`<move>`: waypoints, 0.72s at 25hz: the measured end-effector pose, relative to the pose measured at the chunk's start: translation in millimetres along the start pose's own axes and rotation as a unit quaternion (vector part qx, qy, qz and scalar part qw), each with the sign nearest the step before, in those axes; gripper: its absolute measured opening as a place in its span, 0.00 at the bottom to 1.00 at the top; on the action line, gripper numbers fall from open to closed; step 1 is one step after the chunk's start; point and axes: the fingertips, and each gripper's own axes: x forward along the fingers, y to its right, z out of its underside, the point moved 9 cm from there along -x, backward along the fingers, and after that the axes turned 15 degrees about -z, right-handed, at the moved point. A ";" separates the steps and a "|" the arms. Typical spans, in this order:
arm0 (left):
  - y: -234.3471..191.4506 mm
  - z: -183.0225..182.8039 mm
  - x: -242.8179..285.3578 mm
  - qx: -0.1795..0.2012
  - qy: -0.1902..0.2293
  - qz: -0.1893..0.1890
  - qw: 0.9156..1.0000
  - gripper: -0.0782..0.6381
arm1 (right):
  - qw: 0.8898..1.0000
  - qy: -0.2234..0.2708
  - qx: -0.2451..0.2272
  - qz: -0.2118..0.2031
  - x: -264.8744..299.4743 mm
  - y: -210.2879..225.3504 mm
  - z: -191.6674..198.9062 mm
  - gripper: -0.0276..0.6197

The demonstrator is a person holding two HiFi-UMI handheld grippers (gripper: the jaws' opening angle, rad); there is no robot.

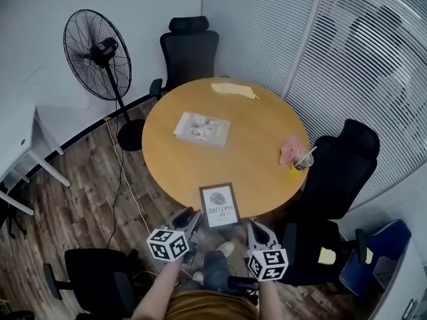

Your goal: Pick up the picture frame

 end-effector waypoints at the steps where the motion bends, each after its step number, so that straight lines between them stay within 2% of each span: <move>1: 0.5 1.7 3.4 -0.001 -0.005 0.000 1.000 0.33 | 1.000 -0.002 0.002 0.000 1.1 3.1 1.2 0.06; 9: -6.6 25.4 26.2 -0.009 -0.060 -0.014 0.998 0.33 | 0.999 -0.026 0.017 -0.011 16.4 22.2 12.8 0.06; 18: -28.0 61.6 47.7 -0.023 -0.123 -0.045 0.991 0.33 | 0.997 -0.063 0.023 -0.027 39.8 36.3 29.2 0.06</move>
